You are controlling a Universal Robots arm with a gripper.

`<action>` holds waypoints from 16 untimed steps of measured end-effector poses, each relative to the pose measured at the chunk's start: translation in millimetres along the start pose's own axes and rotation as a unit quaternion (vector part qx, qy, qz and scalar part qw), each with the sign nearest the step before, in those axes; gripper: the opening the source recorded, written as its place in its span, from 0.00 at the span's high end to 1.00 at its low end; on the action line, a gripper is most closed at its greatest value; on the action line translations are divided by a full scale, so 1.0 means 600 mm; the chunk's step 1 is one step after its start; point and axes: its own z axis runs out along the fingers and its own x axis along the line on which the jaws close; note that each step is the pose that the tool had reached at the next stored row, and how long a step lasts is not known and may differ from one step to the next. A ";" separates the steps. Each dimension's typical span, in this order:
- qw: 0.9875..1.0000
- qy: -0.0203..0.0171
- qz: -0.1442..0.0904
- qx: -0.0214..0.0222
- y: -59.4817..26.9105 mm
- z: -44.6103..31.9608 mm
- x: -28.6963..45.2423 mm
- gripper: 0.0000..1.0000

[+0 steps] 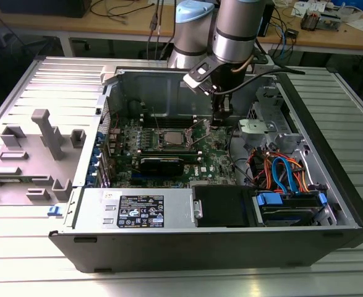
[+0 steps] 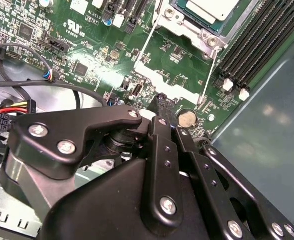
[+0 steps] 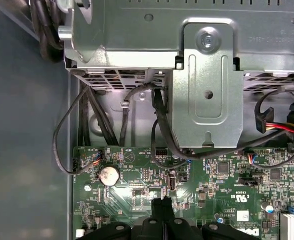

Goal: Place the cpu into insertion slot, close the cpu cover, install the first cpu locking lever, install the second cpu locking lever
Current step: 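Close the cpu cover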

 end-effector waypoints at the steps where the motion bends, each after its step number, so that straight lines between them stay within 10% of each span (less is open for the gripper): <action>1: 1.000 0.000 -0.002 0.000 0.000 0.001 0.000 0.89; 16: 1.000 0.000 -0.010 0.000 0.009 0.012 0.000 0.89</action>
